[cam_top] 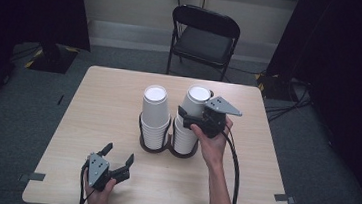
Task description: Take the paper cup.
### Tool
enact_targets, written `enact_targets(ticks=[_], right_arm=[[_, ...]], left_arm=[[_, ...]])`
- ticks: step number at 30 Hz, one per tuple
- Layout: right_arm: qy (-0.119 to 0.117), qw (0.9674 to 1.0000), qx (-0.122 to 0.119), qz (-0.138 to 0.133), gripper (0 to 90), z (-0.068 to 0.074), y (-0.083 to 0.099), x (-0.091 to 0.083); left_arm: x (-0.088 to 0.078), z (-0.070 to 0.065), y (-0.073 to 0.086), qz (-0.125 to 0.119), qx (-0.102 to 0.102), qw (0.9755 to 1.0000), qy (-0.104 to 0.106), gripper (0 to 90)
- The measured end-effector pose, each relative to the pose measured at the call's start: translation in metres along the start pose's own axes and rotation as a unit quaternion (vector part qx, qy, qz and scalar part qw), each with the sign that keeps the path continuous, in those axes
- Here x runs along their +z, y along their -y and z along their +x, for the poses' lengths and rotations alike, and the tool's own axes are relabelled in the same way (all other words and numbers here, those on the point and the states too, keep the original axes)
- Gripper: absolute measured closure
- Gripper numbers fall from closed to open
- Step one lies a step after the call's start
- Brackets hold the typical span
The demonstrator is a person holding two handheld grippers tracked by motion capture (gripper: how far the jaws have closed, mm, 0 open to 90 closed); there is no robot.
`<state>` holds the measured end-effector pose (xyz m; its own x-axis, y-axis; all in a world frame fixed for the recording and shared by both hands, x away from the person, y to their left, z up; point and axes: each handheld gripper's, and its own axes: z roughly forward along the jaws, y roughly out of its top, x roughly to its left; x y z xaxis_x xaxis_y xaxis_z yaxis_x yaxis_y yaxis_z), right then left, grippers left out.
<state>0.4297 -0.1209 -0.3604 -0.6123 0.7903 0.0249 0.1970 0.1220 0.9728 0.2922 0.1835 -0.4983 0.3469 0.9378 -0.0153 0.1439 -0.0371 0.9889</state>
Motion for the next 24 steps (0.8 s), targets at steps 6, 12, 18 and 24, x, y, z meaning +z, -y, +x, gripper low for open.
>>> enact_targets(ticks=[6,12,18,24], right_arm=[[0.000,0.9999,0.001,-0.010,14.8,0.000,-0.006,-0.004],[0.000,0.9999,-0.003,-0.013,14.8,0.001,-0.007,-0.005],[-0.001,0.9997,-0.007,-0.023,14.8,0.002,-0.017,-0.009],[-0.008,0.9994,-0.005,-0.034,14.7,0.002,-0.027,-0.014]], left_arm=[[0.000,0.000,0.000,-0.003,-0.001,1.0000,0.000,17.9],[0.000,0.000,0.000,-0.002,0.001,1.0000,0.002,17.6],[0.000,0.000,0.000,0.000,0.004,1.0000,0.005,17.4],[0.000,0.002,0.000,0.001,-0.009,1.0000,0.002,17.1]])
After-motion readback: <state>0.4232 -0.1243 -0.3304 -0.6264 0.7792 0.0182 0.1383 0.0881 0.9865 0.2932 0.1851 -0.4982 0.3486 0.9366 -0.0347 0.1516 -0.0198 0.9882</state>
